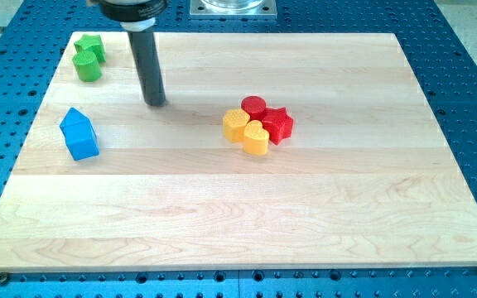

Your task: Move the green circle into the red and yellow blocks

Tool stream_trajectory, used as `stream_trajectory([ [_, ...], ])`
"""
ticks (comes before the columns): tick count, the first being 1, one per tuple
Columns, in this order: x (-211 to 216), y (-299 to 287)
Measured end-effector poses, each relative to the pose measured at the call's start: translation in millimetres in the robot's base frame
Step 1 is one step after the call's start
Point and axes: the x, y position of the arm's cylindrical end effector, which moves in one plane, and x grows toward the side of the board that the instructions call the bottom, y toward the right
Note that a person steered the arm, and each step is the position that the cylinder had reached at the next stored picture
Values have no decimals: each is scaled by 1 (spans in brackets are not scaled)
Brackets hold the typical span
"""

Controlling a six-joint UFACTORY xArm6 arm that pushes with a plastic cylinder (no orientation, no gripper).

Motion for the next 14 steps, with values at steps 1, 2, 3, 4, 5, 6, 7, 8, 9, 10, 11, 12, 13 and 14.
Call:
stream_trajectory([
  [1,24,-7],
  [2,-2,-20],
  [3,-23,-75],
  [4,-27,-155],
  [5,-62,-159],
  [6,-71,-122],
  [7,-64,-43],
  [8,-61,-8],
  [9,-88,-31],
  [10,-89,22],
  [11,-33,58],
  [12,-46,57],
  [13,-45,38],
  [14,-11,65],
])
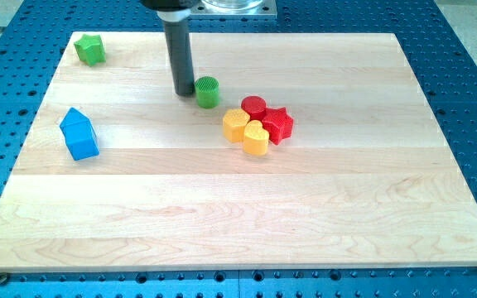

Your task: Move the green circle into the red and yellow blocks

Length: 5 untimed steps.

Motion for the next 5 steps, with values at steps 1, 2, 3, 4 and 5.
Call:
stream_trajectory([
  [1,8,22],
  [2,-12,10],
  [3,-12,36],
  [4,5,36],
  [5,12,36],
])
